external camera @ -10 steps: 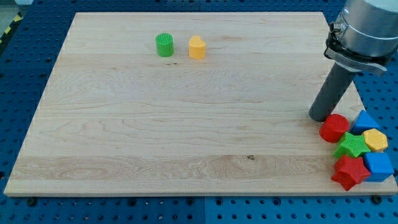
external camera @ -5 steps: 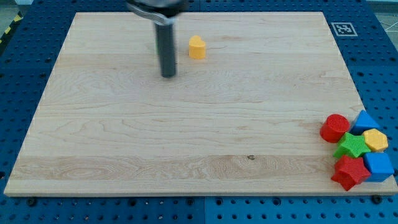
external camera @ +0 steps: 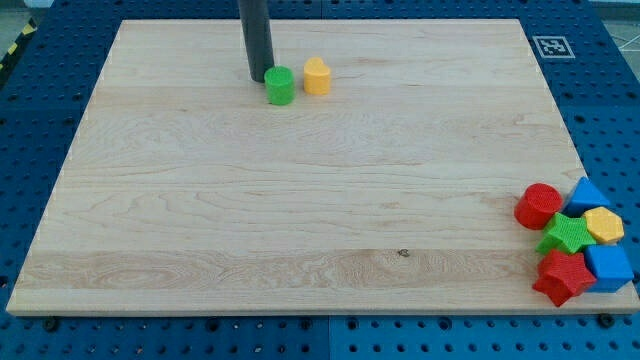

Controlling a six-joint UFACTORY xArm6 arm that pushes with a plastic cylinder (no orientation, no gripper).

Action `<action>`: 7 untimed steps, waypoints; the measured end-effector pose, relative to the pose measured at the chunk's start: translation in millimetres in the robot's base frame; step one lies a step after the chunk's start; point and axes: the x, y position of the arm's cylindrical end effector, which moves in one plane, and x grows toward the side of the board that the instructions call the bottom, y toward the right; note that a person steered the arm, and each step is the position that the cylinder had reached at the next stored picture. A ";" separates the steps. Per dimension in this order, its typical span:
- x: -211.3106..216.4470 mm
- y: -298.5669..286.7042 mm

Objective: Move green circle towards group of blocks

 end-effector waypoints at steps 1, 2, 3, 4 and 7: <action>30.4 19.9; 35.3 37.5; 49.5 57.2; 82.8 74.3; 82.3 131.3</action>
